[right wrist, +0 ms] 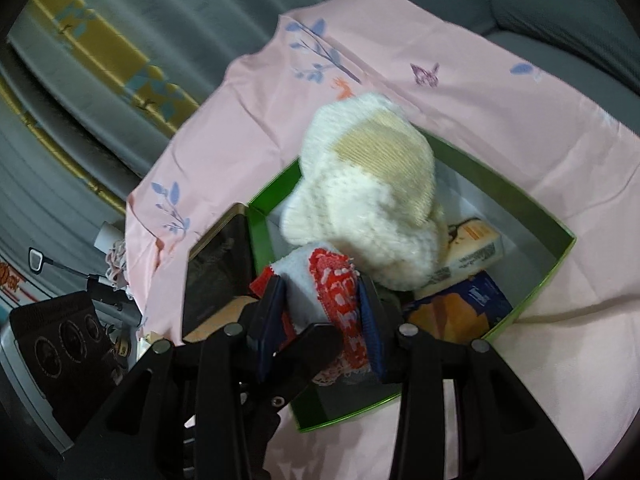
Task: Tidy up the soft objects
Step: 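Carry the red-and-white sock into the green box and open the right gripper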
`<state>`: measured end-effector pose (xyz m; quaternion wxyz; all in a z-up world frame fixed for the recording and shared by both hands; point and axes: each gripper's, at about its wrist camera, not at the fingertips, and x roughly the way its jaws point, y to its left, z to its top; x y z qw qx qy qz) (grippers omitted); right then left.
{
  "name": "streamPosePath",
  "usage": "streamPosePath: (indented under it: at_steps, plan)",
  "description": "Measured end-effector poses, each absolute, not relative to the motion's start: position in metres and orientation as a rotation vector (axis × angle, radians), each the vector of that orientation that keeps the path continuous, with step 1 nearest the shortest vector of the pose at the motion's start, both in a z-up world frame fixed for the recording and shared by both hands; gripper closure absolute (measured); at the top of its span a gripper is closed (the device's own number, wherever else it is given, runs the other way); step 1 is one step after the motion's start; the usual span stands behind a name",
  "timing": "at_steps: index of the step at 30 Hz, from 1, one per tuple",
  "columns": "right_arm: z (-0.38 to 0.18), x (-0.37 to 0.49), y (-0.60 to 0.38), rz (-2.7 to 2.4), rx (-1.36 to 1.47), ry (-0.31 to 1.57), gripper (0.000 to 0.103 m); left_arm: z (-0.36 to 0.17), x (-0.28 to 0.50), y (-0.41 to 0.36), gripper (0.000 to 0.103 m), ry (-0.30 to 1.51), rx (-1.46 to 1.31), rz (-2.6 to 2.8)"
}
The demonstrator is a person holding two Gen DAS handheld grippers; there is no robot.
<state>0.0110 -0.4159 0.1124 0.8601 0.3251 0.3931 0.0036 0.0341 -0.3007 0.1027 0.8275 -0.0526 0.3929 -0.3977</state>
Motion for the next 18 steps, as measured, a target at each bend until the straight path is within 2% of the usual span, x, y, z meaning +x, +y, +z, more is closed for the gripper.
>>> streamPosePath:
  at_steps: [9,18]
  plan:
    - [0.088,0.02,-0.423,-0.045,0.708,0.916,0.067,0.084,0.038,-0.313,0.066,0.899,-0.059,-0.781]
    - [0.089,0.022,-0.418,-0.086,0.651,0.928,0.065,0.083,0.035,-0.318,0.066,0.904,-0.042,-0.764]
